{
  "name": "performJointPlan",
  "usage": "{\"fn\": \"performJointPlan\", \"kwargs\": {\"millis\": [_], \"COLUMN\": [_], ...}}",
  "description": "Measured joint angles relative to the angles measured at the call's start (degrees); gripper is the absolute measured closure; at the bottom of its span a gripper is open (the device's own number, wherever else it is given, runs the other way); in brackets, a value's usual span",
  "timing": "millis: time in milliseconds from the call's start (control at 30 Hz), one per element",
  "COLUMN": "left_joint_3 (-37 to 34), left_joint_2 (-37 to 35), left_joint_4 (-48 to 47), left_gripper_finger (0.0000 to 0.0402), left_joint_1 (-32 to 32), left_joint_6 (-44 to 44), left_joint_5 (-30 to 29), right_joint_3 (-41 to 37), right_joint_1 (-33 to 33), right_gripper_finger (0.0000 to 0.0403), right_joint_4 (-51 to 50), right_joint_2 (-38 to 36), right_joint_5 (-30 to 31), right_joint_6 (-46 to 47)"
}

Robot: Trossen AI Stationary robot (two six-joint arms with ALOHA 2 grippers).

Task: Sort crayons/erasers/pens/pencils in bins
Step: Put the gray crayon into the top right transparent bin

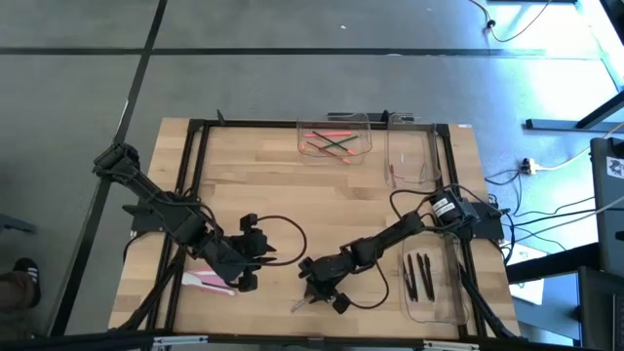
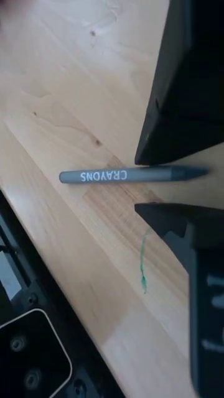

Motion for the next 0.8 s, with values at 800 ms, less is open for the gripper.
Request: {"fn": "performJointPlan", "kwargs": {"millis": [800], "left_joint_3": [0.0], "left_joint_2": [-0.02], "left_joint_4": [-0.02], "left_gripper_finger": [0.0312], "left_joint_1": [0.0], "left_joint_6": [-0.07], "left_joint_5": [-0.04], "right_joint_3": [-0.07], "right_joint_1": [-0.66], "right_gripper_finger": [0.0371], "right_joint_4": [-0.13], "right_joint_2": [0.22], "right_joint_5": [0.97], "right_joint_6": [0.94]}}
